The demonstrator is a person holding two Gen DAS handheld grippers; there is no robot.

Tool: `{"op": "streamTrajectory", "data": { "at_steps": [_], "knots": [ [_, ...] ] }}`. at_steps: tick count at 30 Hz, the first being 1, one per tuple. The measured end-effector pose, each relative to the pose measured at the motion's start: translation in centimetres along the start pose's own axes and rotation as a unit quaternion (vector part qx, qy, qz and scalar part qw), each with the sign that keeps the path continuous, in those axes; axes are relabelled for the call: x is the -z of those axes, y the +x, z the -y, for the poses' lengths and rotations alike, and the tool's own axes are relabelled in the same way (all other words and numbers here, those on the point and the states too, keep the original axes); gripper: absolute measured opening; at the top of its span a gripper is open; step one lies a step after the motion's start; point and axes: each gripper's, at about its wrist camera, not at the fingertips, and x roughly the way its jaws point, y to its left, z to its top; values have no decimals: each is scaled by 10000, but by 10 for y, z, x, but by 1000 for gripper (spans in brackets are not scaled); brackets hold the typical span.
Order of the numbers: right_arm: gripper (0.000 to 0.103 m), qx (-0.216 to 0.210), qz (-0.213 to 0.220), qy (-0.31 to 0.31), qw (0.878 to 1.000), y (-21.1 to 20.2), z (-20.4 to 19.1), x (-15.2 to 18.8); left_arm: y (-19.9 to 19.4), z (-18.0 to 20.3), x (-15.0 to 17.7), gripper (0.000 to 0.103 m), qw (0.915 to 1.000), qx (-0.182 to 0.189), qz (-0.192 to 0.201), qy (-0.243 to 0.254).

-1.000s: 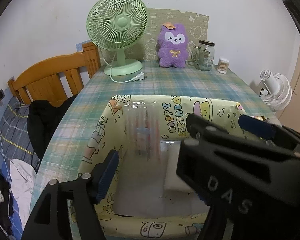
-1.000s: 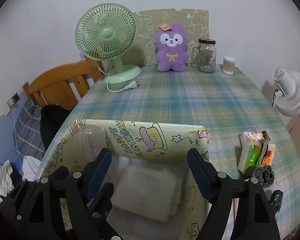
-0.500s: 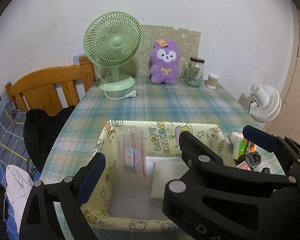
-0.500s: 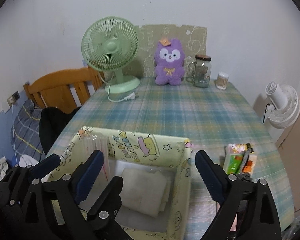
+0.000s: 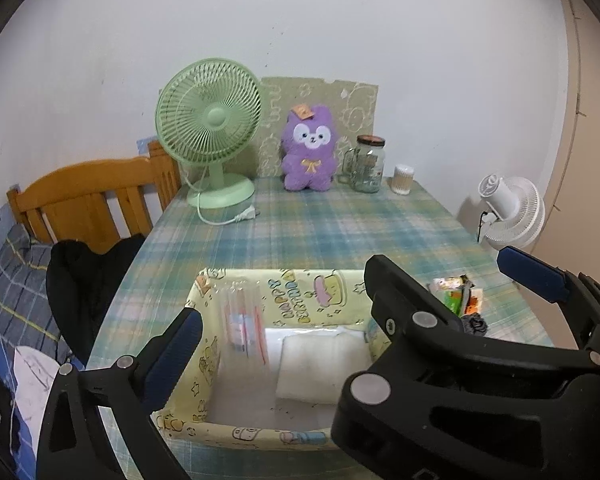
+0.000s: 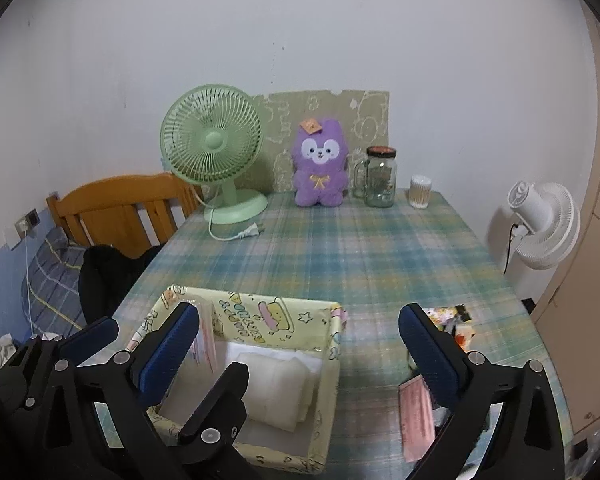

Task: Organize soft objects
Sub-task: 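Move both tools back toward the remaining pile of items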

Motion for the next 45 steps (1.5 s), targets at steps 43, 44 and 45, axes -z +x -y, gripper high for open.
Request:
{"op": "streamTrajectory", "data": {
  "at_steps": [43,44,45],
  "knots": [
    [102,441,452,263,9977,-77,109,30,-37,121,23,102,9965,504,520,412],
    [103,447,448,272,9976,-77,111,32,-35,123,25,102,9965,523,508,414],
    [103,465,442,279,9975,-77,113,35,-34,125,26,102,9965,534,496,417]
  ]
}}
